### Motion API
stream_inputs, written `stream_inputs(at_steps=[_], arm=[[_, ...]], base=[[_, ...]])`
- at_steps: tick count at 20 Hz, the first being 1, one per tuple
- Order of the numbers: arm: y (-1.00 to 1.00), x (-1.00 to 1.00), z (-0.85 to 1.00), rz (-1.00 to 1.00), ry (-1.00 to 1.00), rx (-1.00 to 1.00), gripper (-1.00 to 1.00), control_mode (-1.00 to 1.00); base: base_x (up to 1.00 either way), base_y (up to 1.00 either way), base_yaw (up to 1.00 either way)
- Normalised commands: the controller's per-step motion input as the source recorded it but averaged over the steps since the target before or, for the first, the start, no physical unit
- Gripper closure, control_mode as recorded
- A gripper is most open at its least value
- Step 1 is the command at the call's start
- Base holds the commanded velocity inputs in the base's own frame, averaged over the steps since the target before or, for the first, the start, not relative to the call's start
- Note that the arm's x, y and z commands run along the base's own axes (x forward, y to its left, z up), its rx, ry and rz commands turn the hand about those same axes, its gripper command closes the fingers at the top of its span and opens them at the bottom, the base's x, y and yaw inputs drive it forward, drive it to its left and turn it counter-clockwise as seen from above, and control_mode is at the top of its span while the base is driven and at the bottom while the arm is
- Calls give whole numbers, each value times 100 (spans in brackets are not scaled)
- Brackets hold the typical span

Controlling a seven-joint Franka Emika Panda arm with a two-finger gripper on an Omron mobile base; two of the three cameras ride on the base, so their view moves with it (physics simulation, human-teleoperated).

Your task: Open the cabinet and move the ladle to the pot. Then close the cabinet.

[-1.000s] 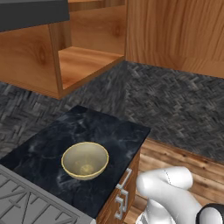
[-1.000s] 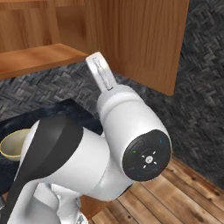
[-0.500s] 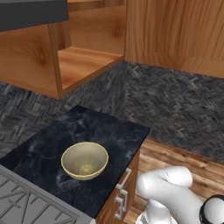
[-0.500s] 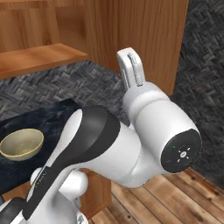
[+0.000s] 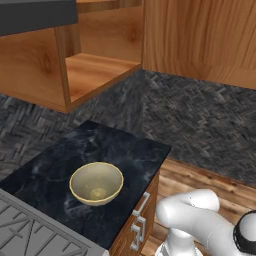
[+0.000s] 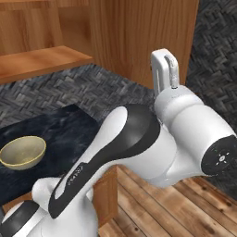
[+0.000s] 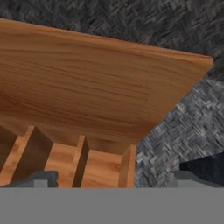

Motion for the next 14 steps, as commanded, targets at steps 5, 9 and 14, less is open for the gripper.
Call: stream_inputs(at_steps=[5,9,14], arm=[[-35,31,-5,0,-1,3,-100,-100],[-29,36,-16,3,-2,1,-100,-100],[-36,46,-16,5,-5,0,-100,-100]], base=[[0,0,0],[0,0,0],[0,0,0]])
